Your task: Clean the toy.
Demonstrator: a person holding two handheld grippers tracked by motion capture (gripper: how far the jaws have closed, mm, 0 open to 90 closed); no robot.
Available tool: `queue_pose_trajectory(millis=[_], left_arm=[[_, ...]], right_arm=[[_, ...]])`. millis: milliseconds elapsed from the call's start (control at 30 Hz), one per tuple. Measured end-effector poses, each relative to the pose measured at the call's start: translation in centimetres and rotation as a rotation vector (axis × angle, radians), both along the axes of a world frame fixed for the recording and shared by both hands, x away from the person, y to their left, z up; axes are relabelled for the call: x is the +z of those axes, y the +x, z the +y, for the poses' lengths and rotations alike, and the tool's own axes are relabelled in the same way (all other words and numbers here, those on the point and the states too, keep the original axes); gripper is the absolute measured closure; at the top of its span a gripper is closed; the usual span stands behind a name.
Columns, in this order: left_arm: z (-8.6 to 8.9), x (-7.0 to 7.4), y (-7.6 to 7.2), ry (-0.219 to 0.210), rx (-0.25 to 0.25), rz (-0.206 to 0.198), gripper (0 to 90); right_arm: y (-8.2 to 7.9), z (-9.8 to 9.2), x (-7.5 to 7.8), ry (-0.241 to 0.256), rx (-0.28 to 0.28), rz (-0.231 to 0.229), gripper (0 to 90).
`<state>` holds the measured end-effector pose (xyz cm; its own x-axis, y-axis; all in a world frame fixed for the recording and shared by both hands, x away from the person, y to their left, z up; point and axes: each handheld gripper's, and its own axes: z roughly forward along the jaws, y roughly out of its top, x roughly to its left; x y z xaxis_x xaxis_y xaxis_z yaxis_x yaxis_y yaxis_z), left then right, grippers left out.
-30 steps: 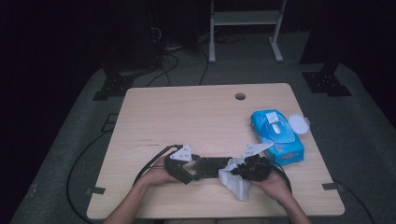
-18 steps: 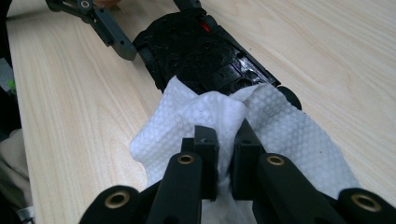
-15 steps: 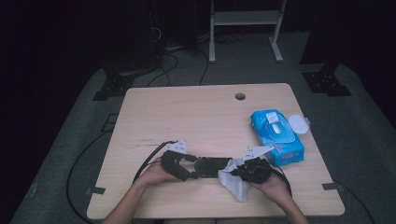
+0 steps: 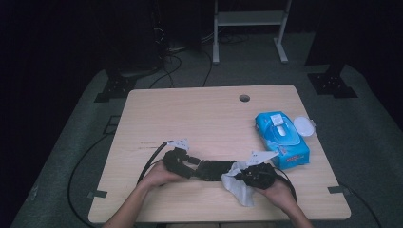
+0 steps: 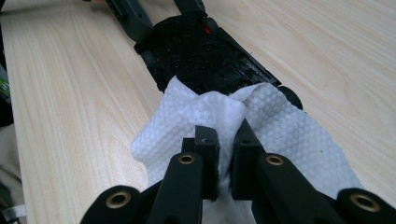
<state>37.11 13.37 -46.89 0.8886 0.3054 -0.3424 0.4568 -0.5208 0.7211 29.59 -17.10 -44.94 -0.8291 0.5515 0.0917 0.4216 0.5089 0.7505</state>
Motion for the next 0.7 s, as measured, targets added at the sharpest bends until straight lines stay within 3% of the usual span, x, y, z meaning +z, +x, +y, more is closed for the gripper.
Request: queue_pose_trajectory(millis=[200,500,700], left_arm=[[-0.95,-0.21,-0.10,0.039,-0.019,0.001,35.1],[-1.05,-0.37,-0.05,0.036,-0.011,0.015,35.3],[-1.13,-0.34,-0.07,0.038,-0.008,0.013,34.0]], right_arm=[[-0.29,0.17,0.02,-0.008,0.021,-0.014,83.7],[-0.48,-0.03,-0.23,0.018,0.023,-0.002,83.7],[-0.88,-0.09,-0.51,0.028,0.023,-0.027,84.0]])
